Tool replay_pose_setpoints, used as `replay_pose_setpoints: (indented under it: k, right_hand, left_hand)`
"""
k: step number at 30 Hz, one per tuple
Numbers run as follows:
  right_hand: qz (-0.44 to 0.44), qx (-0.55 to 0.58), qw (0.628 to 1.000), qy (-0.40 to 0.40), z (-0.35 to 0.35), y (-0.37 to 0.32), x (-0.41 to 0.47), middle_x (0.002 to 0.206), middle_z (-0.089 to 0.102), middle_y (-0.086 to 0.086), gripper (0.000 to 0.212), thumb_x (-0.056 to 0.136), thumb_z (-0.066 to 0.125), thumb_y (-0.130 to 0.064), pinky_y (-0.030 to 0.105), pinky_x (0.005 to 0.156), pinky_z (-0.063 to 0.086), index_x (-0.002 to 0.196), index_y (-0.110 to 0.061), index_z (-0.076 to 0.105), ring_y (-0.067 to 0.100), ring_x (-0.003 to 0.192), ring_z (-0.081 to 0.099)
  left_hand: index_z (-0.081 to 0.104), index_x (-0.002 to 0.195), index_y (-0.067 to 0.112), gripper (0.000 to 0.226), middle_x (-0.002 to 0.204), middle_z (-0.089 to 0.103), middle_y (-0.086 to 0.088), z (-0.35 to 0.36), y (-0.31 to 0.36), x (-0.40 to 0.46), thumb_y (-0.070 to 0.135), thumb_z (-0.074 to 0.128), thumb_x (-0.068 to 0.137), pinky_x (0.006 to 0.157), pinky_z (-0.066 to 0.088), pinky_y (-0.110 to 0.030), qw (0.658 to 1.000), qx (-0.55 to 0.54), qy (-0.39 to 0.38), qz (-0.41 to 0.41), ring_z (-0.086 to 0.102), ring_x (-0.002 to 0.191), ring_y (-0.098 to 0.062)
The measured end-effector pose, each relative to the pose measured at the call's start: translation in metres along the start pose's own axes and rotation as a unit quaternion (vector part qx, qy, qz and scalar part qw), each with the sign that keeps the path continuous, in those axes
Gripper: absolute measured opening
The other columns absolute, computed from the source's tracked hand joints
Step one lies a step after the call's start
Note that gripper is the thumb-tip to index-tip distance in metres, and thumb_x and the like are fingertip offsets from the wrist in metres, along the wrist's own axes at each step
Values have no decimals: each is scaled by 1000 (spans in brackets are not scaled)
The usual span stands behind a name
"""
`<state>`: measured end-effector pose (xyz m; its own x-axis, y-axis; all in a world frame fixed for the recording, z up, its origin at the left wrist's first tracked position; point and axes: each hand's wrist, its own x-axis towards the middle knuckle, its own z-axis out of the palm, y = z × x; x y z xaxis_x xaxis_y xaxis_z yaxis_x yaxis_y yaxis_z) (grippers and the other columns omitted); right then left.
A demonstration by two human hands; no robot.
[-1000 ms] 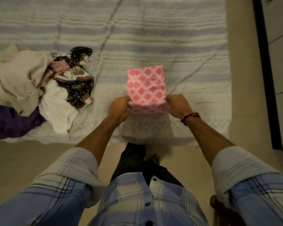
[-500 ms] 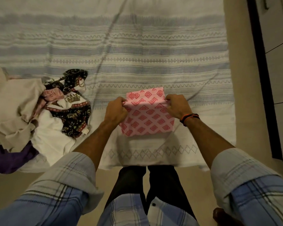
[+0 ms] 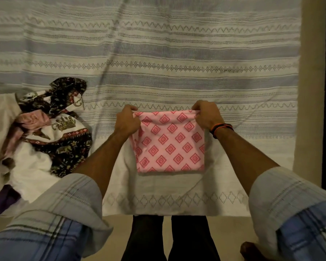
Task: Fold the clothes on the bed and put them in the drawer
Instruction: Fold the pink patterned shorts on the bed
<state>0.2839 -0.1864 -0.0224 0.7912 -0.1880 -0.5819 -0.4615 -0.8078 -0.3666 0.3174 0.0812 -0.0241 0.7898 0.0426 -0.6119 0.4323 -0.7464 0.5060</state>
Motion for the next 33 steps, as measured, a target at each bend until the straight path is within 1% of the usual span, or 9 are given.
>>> replay_pose_setpoints:
  k: [4,7,10,13,14,17,20,23,33]
  right_hand:
    - [14,33,999,19,14,12,22,111,69,12,33,82,54,8,35,94,51,108,-8,68,29,105,63]
    - [59,109,990,66,26,17,15,112,65,8,26,87,57,1,33,91,49,110,-9,63,21,100,58]
    - [117,217,960,135,44,22,-17,112,61,8,29,89,67,-19,33,89,50,114,-8,56,21,99,58]
    - [201,314,920,118,65,27,-57,105,63,2,42,86,75,-28,25,78,53,117,-8,55,17,92,61]
    - [211,327,916,98,71,29,-67,103,63,0,44,86,76,-30,19,71,51,118,-9,55,15,90,62]
    - [205,330,921,34,81,29,-77,93,63,-10,43,83,78,-35,11,61,42,111,-12,55,3,81,60]
    - [197,374,906,-5,82,26,-71,100,67,-10,42,82,80,-30,21,71,53,114,-13,58,3,86,63]
    - [177,382,907,-26,81,25,-65,112,71,-1,39,84,77,-25,42,90,57,120,-14,63,17,98,68]
    - [136,411,901,3,44,27,-120,112,72,0,36,86,75,-21,47,91,57,120,-17,65,20,99,70]
  left_hand:
    - [58,120,8,32,117,65,-14,10,-10,19,12,59,88,88,46,-29,1000,-11,13,-25,61,109,-29]
    - [58,119,7,32,114,65,-7,15,-16,13,18,64,90,80,41,-22,995,-53,50,-66,60,103,-20]
    - [57,121,7,42,112,63,-3,22,-29,-9,30,68,89,75,39,-19,981,-113,97,-121,57,98,-14]
    - [56,121,7,52,109,66,0,37,-46,-38,38,74,84,61,44,-13,960,-189,71,-196,62,91,-12]
    - [56,120,8,58,107,66,3,42,-51,-46,42,78,79,62,48,-14,954,-211,45,-210,63,88,-11]
    - [64,114,11,72,106,72,2,54,-62,-59,49,88,58,79,60,-38,944,-251,-36,-211,70,92,-15]
    - [68,107,14,42,106,74,-2,58,-57,-60,25,86,71,84,59,-41,937,-274,-90,-197,71,93,-18]
    - [64,117,13,40,113,72,-4,60,-47,-58,17,79,80,89,56,-43,935,-273,-124,-188,69,98,-20]
    - [62,118,16,40,113,71,-1,40,-17,-104,13,76,80,94,52,-51,946,-269,-125,-134,67,103,-23]
